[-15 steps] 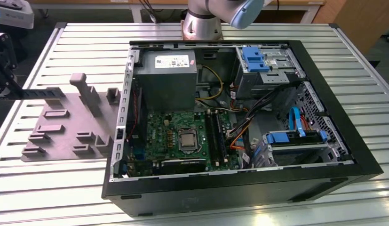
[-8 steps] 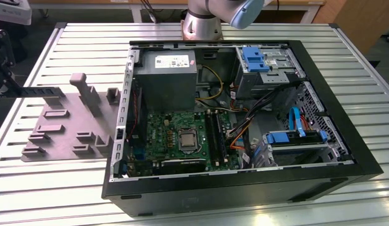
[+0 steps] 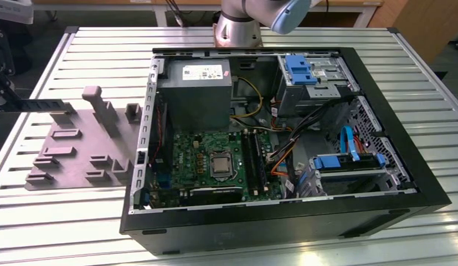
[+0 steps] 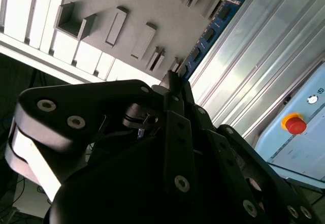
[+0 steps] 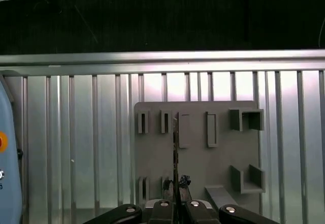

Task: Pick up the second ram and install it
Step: 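Pick up the second ram and move it above second insertion slot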

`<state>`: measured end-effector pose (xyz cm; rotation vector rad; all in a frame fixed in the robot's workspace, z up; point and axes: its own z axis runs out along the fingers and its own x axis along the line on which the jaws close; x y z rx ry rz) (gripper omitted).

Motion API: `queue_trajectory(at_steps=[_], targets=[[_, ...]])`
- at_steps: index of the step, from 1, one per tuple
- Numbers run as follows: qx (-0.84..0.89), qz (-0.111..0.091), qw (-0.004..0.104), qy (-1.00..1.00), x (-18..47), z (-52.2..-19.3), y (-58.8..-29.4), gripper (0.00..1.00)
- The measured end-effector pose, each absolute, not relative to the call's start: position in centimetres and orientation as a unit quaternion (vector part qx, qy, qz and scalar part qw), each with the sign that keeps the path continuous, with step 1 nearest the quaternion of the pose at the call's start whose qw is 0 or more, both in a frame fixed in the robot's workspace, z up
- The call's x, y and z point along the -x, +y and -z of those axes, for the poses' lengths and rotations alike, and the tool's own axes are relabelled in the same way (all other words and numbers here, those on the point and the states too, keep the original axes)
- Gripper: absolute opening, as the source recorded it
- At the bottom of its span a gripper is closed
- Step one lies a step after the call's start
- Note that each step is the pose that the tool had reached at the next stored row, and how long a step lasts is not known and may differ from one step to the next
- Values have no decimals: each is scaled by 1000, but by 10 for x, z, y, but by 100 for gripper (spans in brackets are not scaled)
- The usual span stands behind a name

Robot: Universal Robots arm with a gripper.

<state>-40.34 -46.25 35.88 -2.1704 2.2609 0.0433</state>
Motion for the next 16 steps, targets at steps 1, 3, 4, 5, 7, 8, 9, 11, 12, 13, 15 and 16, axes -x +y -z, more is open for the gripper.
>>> queue_trajectory(at_steps=[1,3,4,5,7,8,9,11,12,13,15,16], targets=[[692,-14,4,721,403,-360,-463,14],[692,-14,4,721,403,-361,-463,14],[692,-14,4,721,403,-362,-463,14],[692,-14,4,721,403,-363,-463,14],[692,-14,4,721,403,-365,-463,14],[692,-14,4,721,403,-366,-463,14],[692,-14,4,721,403,-366,-463,14],[692,-14,4,721,403,-368,-463,14],[692,-14,4,721,403,-369,-463,14],[692,-14,4,721,403,-369,-463,14],[692,-14,4,721,403,-371,-463,14],[692,-14,4,721,403,-372,-463,14]])
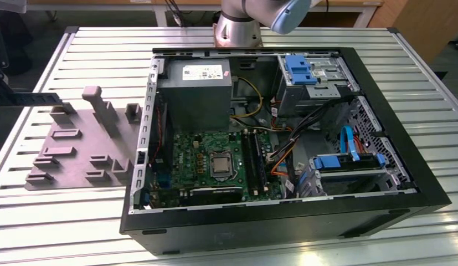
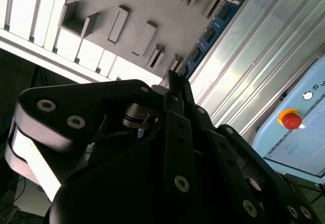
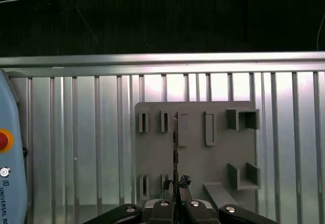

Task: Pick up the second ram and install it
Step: 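Pick up the second ram and move it above second insertion slot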

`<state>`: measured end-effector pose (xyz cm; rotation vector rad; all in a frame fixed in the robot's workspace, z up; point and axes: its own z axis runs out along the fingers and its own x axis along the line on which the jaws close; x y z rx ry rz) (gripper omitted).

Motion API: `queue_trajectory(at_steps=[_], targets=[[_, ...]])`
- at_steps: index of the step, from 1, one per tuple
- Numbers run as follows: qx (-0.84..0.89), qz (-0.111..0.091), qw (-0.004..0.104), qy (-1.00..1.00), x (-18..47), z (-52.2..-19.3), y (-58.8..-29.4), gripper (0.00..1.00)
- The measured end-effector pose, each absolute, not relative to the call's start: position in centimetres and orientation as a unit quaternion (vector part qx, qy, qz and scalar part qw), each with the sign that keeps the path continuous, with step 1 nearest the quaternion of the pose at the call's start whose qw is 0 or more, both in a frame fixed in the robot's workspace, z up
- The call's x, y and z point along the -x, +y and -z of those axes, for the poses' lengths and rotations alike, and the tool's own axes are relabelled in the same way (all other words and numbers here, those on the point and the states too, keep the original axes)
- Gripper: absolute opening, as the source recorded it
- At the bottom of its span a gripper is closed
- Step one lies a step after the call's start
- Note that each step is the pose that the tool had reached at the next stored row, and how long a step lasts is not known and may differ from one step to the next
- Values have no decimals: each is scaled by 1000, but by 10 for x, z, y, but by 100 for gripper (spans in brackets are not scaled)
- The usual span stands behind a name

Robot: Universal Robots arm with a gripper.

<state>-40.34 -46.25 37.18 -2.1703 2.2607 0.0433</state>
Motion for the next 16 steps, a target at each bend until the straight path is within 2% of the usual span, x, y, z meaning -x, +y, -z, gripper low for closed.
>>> queue_trajectory(at_steps=[16], targets=[[692,-14,4,721,403,-385,-462,14]])
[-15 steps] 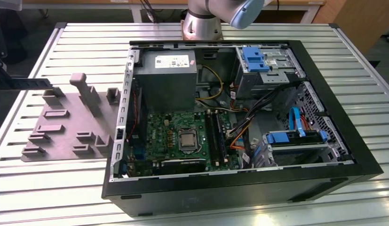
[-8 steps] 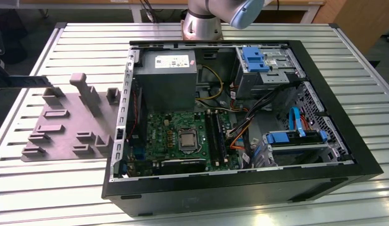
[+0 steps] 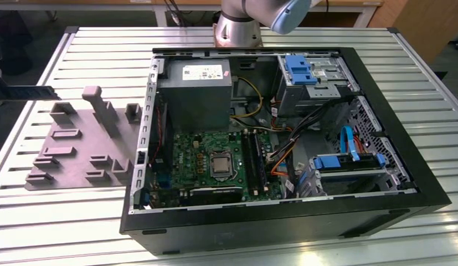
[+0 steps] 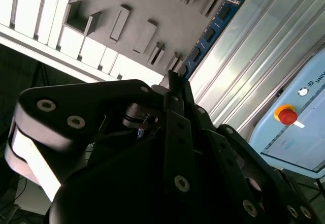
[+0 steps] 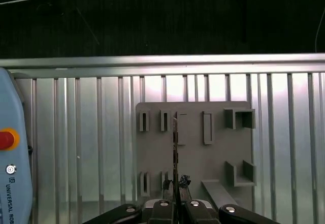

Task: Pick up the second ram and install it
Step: 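Pick up the second ram and move it above second insertion slot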

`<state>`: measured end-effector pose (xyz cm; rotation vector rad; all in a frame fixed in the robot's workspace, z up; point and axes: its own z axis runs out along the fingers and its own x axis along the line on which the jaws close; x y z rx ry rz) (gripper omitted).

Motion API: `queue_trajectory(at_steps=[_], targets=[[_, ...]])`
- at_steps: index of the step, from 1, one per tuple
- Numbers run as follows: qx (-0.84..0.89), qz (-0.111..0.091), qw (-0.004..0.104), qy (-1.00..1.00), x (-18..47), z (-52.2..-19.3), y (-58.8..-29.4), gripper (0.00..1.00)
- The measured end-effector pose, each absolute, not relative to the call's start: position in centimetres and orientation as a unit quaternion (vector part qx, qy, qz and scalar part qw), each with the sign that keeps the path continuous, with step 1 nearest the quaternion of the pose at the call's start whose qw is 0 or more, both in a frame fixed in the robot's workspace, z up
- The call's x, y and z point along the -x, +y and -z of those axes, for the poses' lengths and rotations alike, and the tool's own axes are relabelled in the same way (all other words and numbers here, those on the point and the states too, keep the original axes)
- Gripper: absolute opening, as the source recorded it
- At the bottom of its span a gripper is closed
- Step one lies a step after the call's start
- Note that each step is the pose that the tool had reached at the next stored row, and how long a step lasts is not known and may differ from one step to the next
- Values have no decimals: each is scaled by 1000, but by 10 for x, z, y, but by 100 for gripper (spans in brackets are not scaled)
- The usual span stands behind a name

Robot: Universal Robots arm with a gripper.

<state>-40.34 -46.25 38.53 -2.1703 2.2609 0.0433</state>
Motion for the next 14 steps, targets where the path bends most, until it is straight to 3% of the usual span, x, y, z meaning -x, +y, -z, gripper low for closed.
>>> queue_trajectory(at_steps=[14], targets=[[692,-14,4,721,403,-401,-462,14]])
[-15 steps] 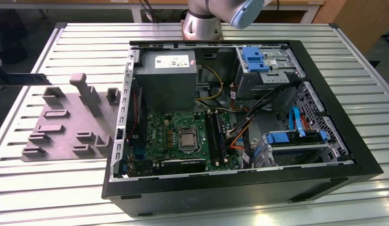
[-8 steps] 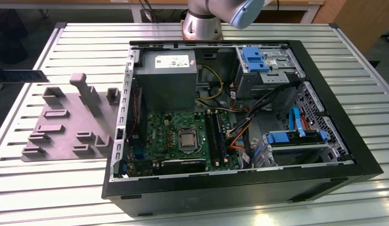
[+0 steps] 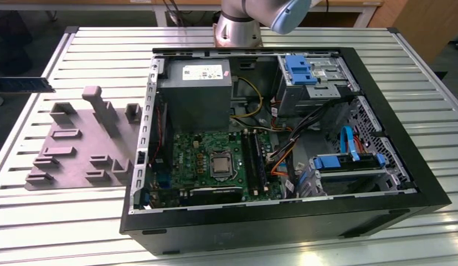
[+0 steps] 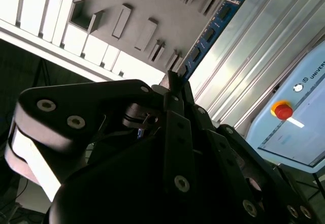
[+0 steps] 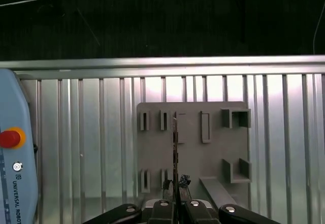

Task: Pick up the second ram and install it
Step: 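Pick up the second ram and move it above second insertion slot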

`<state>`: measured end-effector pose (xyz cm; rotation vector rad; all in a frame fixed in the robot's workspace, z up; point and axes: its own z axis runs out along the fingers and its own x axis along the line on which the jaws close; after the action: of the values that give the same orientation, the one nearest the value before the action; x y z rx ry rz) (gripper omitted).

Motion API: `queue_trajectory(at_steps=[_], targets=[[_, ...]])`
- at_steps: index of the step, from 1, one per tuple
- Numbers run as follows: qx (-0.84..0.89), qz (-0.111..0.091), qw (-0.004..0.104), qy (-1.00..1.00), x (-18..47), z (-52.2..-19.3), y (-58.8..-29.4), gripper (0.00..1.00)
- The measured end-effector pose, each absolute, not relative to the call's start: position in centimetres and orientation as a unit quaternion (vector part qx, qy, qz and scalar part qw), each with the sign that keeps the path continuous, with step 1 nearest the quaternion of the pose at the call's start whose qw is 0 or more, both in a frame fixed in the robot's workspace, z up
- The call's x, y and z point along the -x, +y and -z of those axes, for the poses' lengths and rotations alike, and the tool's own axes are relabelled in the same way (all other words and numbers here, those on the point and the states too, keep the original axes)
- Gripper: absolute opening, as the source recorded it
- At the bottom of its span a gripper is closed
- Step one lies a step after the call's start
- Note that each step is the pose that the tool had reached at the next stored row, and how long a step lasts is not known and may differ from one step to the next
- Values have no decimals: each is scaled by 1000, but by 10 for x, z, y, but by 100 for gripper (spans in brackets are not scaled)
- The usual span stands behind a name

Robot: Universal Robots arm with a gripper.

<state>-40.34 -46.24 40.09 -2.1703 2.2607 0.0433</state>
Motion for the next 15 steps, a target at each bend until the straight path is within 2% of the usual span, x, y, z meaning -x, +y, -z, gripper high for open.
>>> queue_trajectory(at_steps=[15], targets=[[692,-14,4,721,403,-419,-462,14]])
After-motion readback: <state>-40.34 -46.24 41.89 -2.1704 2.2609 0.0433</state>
